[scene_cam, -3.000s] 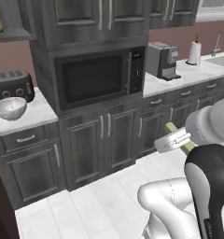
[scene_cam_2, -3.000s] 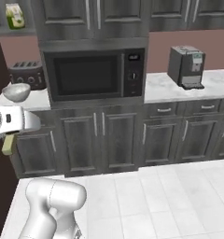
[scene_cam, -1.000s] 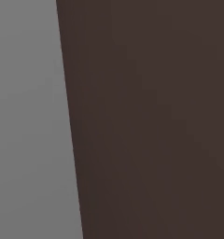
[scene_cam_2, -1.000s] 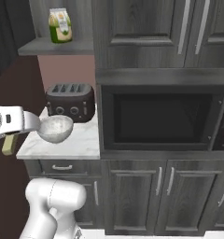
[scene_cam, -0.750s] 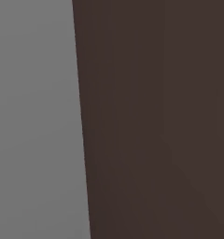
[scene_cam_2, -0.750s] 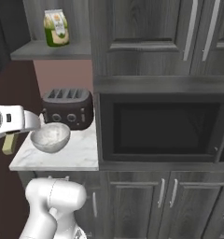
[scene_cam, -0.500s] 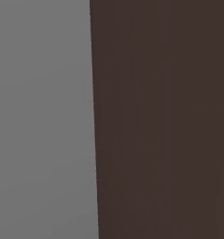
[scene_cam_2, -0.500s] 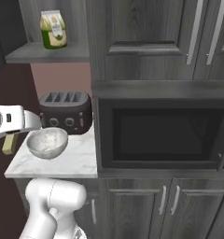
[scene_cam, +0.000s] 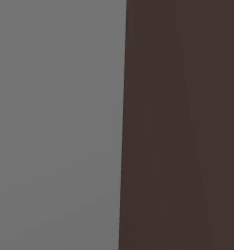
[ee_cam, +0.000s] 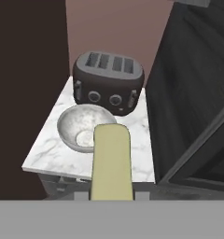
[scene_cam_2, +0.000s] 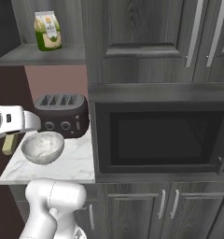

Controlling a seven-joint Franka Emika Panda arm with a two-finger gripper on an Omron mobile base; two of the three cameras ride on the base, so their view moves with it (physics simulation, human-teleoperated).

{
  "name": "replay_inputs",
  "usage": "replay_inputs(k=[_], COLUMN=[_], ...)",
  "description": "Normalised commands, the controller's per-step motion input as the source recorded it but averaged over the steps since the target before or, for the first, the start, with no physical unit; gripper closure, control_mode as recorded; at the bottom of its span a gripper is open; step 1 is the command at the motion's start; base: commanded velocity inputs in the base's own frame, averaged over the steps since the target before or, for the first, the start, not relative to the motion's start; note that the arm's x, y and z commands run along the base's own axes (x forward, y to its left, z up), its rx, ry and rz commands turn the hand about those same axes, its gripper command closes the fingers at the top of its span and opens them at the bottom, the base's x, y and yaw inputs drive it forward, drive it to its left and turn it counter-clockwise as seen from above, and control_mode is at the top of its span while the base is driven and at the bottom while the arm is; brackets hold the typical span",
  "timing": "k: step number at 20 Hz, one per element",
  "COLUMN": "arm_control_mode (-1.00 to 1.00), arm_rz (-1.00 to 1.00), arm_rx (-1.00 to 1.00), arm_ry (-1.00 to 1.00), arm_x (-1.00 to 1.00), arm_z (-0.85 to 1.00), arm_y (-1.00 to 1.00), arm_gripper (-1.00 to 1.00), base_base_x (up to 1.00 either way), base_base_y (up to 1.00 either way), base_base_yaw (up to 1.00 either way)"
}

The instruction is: Pick the egg and butter from the fridge and place them by the bowl for mixing.

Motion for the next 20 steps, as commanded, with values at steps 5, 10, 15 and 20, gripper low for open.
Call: replay_inputs(k=[5,10,15,20], arm_control_mode=[-1.00,-1.00,-1.00,-1.00], arm_rz=[-0.07,-0.05,0.00,-0.05], arm_rx=[0.03,0.03,-0.03,-0.08], arm_ry=[0.11,0.23,0.16,0.02], arm_x=[0.06,0.02,0.04,0.06], arm_z=[0.00,-0.16,-0.13,-0.24], arm_y=[-0.07,-0.15,0.00,0.03], arm_gripper=[1.00,1.00,1.00,1.00], base_base_x=[0.10,0.00,0.00,0.00], base_base_y=[0.00,0.00,0.00,0.00], base_base_yaw=[-0.03,0.00,0.00,0.00])
